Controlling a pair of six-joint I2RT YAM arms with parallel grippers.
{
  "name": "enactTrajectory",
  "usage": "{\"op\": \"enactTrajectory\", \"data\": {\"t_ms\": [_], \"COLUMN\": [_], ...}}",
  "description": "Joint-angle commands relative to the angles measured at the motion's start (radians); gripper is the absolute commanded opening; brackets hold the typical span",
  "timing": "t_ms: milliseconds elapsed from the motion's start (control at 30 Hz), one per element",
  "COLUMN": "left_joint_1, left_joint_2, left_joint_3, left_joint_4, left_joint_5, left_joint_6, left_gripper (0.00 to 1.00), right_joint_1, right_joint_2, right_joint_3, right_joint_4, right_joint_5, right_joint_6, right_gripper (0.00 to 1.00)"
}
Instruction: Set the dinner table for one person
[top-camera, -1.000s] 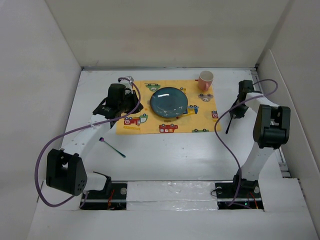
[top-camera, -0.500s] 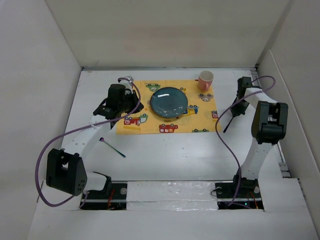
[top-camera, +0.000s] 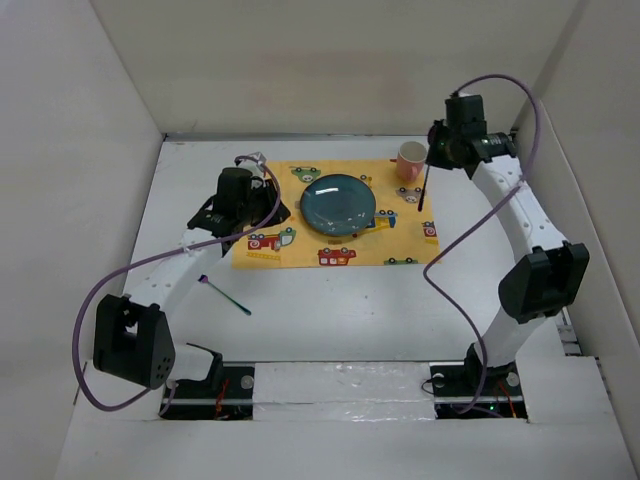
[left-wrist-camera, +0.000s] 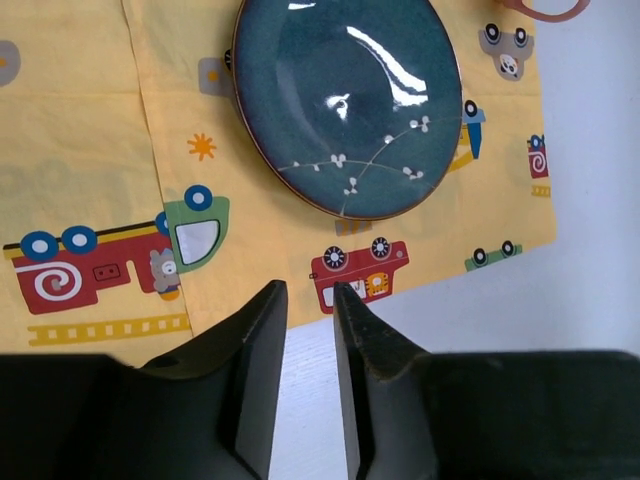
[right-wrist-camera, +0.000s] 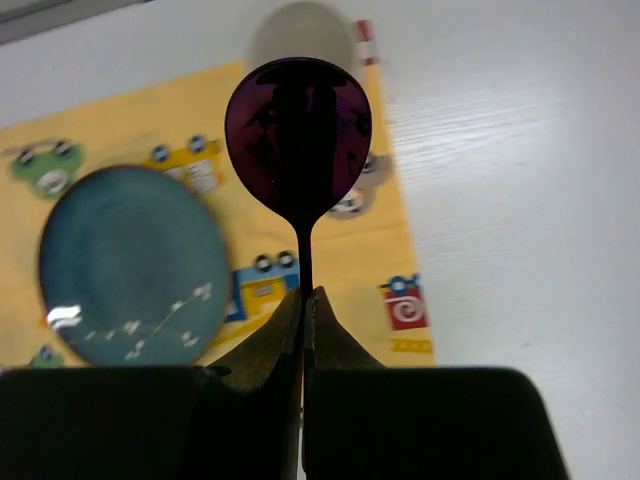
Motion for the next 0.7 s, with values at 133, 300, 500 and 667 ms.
{"op": "enactTrajectory", "data": {"t_ms": [133,300,500,667], "left_joint_1": [-0.002,-0.002,0.017,0.044], "left_joint_2": [-0.064,-0.096,-0.181,-0.233], "left_joint_3": [0.050,0.047,-0.010,-0.056], "left_joint_4": [-0.054,-0.150,-0.235,-0.292], "left_joint_5": [-0.099,-0.183,-0.217,-0.251], "left_joint_6": [-0.071,-0.107,-0.135,-0.144], "left_gripper": [0.32,0.32,0.32,0.33], "right_joint_1": [0.125,0.146,0.156,0.156], "right_joint_2": [0.179,0.320,0.467,0.541], "right_joint_3": [0.107,0.193,0.262,0.280], "right_joint_4": [-0.084,-0.089,-0.104,-0.107], "right_joint_5": [-0.082,-0.042,-0.010,0.002], "right_joint_6": [-0.070,-0.073,-0.076,-0.071], "right_gripper": [0.00,0.00,0.00,0.00]}}
